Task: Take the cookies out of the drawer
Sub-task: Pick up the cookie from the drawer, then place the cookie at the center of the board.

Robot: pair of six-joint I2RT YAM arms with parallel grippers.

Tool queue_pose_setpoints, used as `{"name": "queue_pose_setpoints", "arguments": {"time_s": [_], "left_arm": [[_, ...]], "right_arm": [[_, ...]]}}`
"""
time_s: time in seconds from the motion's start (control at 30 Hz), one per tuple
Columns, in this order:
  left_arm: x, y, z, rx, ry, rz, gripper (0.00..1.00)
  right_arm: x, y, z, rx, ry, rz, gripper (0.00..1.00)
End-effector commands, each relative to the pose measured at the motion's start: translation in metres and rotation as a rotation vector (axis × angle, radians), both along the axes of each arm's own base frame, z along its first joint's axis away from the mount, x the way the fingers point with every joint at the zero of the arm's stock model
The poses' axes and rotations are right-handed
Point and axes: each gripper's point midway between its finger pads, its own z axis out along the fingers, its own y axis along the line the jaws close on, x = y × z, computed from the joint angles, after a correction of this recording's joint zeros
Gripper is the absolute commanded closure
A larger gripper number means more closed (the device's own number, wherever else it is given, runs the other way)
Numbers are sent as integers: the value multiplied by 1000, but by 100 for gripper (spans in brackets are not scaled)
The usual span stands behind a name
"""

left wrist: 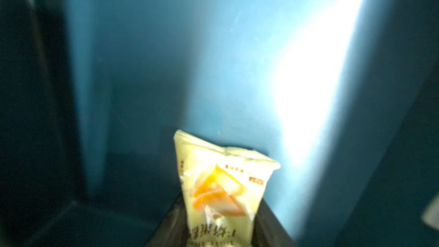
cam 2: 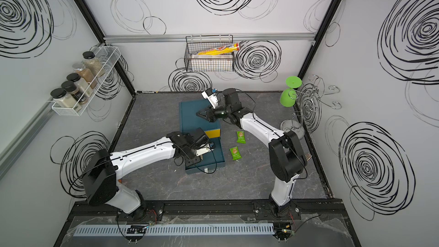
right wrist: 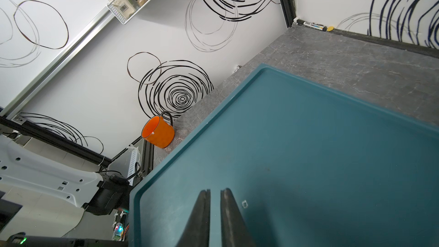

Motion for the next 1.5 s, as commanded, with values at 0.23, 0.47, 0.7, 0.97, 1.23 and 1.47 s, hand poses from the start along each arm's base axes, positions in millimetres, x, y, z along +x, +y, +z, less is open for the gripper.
{"name": "queue_pose_setpoints", "arguments": {"time_s": [0.23, 0.47, 0.7, 0.97, 1.23, 1.47], "left_arm": [[9, -5, 44, -70, -93, 25, 64], [-5, -27, 91, -137, -151, -26, 64], [-13, -26, 148, -216, -237, 2, 64], [-8, 29, 203, -356, -353, 198, 63], [39, 112, 224, -409, -445, 533, 60], [103, 177, 161, -380, -343, 905, 63]], "right_arm": [[0, -7, -43, -88, 127, -37, 85], [2, -6, -41, -93, 116, -37, 85], [3, -6, -40, -95, 115, -36, 85], [3, -4, -38, -93, 115, -30, 85], [4, -4, -39, -99, 117, -31, 85], [3, -5, -40, -101, 118, -28, 85]]}}
